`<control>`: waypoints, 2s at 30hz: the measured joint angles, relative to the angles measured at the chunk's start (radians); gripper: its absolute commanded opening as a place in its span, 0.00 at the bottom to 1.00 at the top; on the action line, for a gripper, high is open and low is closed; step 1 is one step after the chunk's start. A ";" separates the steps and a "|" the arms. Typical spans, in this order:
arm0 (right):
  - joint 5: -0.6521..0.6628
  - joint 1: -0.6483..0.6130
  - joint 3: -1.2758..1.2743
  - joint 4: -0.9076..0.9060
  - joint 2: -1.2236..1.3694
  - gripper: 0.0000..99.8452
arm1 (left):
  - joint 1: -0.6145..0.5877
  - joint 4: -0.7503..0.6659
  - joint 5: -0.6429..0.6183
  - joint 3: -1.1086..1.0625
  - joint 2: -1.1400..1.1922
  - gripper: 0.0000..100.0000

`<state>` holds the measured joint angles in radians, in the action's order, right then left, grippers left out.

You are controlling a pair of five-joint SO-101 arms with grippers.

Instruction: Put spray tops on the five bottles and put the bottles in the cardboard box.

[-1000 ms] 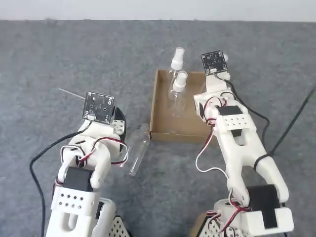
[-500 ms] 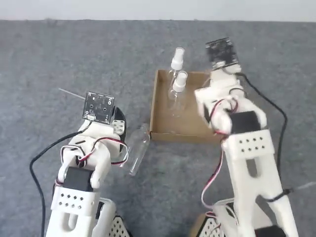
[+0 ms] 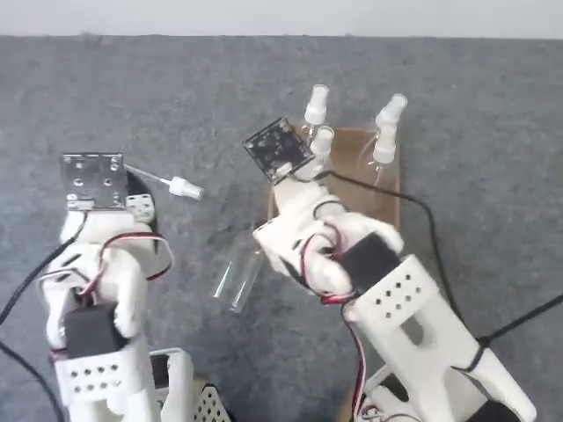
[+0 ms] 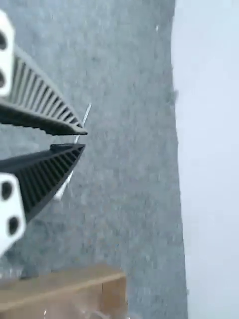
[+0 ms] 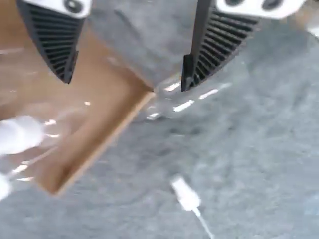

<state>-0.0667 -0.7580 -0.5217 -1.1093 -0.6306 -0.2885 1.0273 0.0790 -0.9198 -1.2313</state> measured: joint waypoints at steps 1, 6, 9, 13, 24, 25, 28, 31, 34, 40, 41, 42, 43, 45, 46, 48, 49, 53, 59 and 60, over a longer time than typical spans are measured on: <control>-0.028 -0.012 -0.011 0.000 0.000 0.27 | -0.017 0.018 0.017 0.026 0.000 0.09; -0.166 -0.084 -0.055 0.078 0.112 0.27 | -0.086 0.121 0.083 0.184 0.106 0.09; -0.242 -0.138 -0.055 0.152 0.235 0.27 | -0.120 0.160 0.121 0.281 0.222 0.09; -0.341 -0.172 -0.055 0.258 0.377 0.27 | -0.170 0.169 0.170 0.371 0.350 0.09; -0.620 -0.244 -0.055 0.362 0.488 0.27 | -0.187 0.167 0.189 0.410 0.451 0.09; -0.626 -0.244 -0.055 0.364 0.488 0.27 | -0.187 0.164 0.189 0.410 0.451 0.09; -0.632 -0.253 -0.061 0.365 0.489 0.27 | -0.187 0.163 0.189 0.410 0.451 0.09; -0.632 -0.267 -0.072 0.365 0.489 0.27 | -0.187 0.163 0.189 0.410 0.451 0.09; -0.632 -0.269 -0.078 0.365 0.489 0.27 | -0.187 0.163 0.189 0.410 0.451 0.09; -0.635 -0.270 -0.083 0.404 0.571 0.27 | -0.187 0.163 0.189 0.410 0.451 0.09; -0.635 -0.270 -0.083 0.420 0.591 0.27 | -0.187 0.163 0.189 0.410 0.451 0.09; -0.637 -0.270 -0.083 0.433 0.611 0.27 | -0.187 0.163 0.189 0.410 0.451 0.09; -0.638 -0.270 -0.083 0.440 0.626 0.27 | -0.187 0.163 0.189 0.410 0.451 0.09; -0.638 -0.270 -0.083 0.446 0.640 0.23 | -0.187 0.163 0.189 0.410 0.451 0.09; -0.638 -0.272 -0.083 0.446 0.640 0.20 | -0.187 0.163 0.189 0.410 0.451 0.09; -0.638 -0.272 -0.083 0.446 0.640 0.10 | -0.187 0.163 0.189 0.410 0.451 0.09; -0.638 -0.272 -0.083 0.446 0.640 0.05 | -0.187 0.163 0.189 0.410 0.451 0.09; -0.617 -0.272 -0.083 0.446 0.640 0.03 | -0.187 0.163 0.189 0.410 0.451 0.09; -0.493 -0.272 -0.083 0.443 0.640 0.01 | -0.187 0.163 0.189 0.410 0.451 0.09; -0.465 -0.272 -0.083 0.430 0.640 0.01 | -0.187 0.167 0.189 0.410 0.451 0.09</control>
<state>-0.5317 -1.0296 -0.6045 -0.6797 0.0092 -0.4757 1.1945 0.2677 -0.5102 -0.7802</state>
